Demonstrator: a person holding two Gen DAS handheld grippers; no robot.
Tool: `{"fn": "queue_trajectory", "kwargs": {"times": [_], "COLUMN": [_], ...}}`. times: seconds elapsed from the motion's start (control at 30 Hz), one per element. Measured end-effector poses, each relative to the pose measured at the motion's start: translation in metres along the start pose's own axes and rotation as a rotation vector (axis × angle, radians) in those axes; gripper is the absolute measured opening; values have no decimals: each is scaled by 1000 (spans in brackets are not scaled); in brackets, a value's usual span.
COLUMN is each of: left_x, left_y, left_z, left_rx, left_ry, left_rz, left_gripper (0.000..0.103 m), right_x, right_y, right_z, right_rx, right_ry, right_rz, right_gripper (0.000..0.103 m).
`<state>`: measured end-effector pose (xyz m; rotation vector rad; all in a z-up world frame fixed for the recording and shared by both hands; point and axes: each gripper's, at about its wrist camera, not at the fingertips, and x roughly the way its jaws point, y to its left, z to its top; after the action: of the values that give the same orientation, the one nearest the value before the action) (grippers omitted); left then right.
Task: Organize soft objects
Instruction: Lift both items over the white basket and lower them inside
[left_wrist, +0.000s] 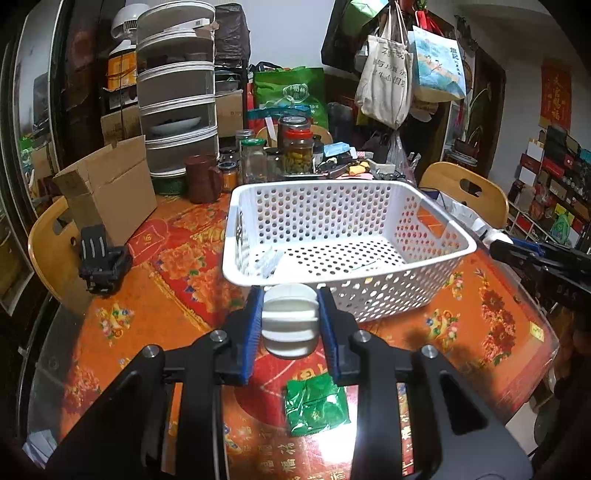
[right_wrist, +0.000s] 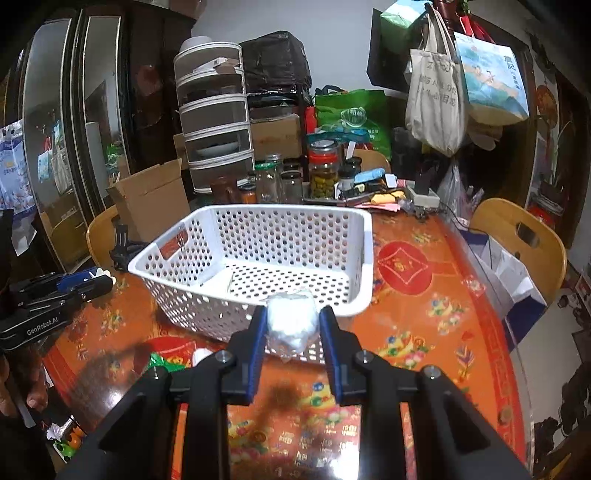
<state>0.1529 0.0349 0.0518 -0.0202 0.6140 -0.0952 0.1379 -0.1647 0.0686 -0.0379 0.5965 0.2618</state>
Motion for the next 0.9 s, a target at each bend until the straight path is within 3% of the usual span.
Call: {"fn": "queue_trajectory", "kwargs": {"times": [0.2,0.37,0.63,0.9], "left_x": [-8,7,77,144], "left_y": [-6,-7,-17,-19], "left_z": [40,75,108,100], "left_rx": [19,17,-9,-22], "left_ry": [-32,-18,108,215], "left_rz": [-16,-10,-36,-3], "left_gripper": [27,27,27,27], "right_x": [0,14,63,113], "right_y": [2,0,1,-6], "right_z": [22,45,66,64], "right_rx": [-12,-20,-34,-27], "right_ry": [-19,0,93,182], "right_rz": [0,-4,11,5], "right_gripper": [27,27,27,27]}}
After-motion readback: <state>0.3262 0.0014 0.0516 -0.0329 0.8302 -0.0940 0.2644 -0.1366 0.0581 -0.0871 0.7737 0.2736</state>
